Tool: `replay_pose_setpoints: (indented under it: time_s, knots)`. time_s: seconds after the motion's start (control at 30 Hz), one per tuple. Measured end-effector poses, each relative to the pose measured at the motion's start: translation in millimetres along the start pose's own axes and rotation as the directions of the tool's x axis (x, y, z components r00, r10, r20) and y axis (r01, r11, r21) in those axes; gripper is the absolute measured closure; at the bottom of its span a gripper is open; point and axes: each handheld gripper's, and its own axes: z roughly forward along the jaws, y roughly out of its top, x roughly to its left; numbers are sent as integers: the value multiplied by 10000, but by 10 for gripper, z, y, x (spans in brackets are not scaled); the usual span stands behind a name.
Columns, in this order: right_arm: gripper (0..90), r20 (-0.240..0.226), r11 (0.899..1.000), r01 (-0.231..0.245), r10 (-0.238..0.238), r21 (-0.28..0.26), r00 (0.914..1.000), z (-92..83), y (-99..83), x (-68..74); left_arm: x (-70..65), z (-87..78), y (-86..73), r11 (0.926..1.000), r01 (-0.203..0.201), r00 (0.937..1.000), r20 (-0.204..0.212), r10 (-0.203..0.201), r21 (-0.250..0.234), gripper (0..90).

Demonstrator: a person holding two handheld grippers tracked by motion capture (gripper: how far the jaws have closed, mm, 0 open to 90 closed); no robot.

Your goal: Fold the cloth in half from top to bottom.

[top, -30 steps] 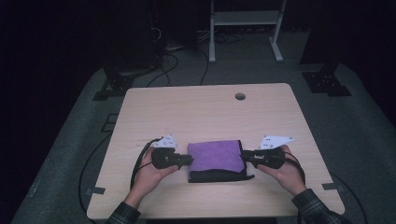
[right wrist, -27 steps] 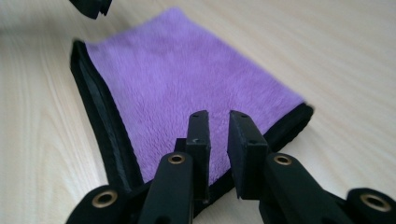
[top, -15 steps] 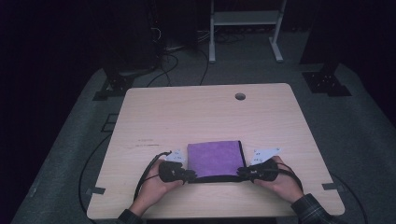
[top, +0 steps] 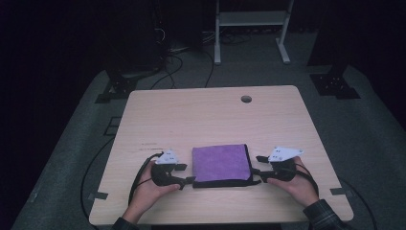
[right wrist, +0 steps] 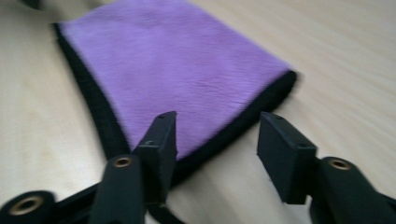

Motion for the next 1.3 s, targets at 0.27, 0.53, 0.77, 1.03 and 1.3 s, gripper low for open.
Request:
replay_pose_setpoints:
  time_s: [0.27,0.53,0.77,1.03,1.3]
  knots:
    - [352,929,9975,-696,704,-119,9932,-169,-164,-179,184,-200,-176,9997,240,9955,-919,-249,-105,194]
    - [301,1569,9899,-1418,1389,77,9778,-360,-379,-290,297,-399,-402,9980,615,9825,-1771,-583,122,146]
    - [232,2178,9714,-2240,2025,788,9548,-441,-605,-345,382,-537,-614,9946,1003,9685,-2313,-918,251,95]
    - [160,2544,9651,-2439,2133,953,9433,-467,-714,-358,396,-562,-797,9927,865,9586,-2785,-599,843,60]
    - [130,2445,9658,-2394,2095,995,9468,-467,-724,-364,397,-565,-888,9971,499,9595,-2798,-319,573,0]
